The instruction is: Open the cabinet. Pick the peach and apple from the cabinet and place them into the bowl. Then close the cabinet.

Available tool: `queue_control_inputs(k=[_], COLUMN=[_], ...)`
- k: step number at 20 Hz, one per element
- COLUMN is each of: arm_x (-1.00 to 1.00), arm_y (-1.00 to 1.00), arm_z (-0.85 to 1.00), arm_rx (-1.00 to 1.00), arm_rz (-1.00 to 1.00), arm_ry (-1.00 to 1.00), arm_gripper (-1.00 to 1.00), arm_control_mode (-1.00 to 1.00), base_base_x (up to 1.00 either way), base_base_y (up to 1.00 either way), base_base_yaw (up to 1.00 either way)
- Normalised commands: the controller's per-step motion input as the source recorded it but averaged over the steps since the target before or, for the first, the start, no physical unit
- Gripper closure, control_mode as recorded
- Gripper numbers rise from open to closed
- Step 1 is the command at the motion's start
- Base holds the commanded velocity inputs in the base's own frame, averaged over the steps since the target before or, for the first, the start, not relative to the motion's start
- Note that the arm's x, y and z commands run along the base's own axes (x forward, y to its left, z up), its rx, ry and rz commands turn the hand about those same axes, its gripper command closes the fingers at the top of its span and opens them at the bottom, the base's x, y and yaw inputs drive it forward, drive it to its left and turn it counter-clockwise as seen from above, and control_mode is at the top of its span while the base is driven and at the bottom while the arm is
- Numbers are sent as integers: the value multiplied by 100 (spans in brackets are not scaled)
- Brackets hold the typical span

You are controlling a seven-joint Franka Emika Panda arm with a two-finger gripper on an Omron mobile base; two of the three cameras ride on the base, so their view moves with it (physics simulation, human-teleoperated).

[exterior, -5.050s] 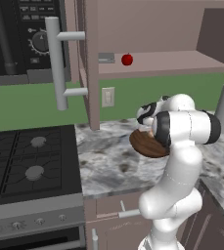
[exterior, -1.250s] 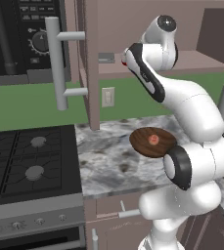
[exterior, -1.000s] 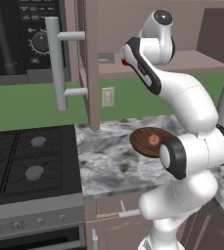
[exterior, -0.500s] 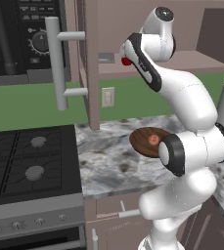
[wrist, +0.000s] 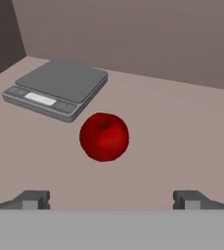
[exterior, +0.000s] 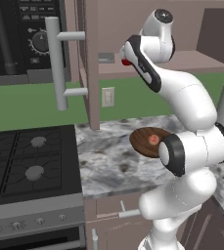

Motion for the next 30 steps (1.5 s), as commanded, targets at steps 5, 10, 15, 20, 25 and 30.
queue_control_inputs(k=[5, 10, 15, 20, 25, 30], arm_x=[7, 16, 24, 37, 41, 42], arm_y=[0, 0, 0, 4, 8, 8], arm_z=[-13, -12, -10, -7, -10, -11], arm_rx=[3, 3, 0, 0, 0, 3], arm_rz=[0, 0, 0, 0, 0, 0], arm_ry=[0, 0, 0, 0, 0, 0], arm_gripper=[-100, -100, -100, -100, -100, -100], arm_control_mode=[-100, -100, -100, -100, -100, -100], base_base_x=[0, 0, 0, 0, 0, 0], base_base_y=[0, 0, 0, 0, 0, 0], base_base_yaw=[0, 0, 0, 0, 0, 0])
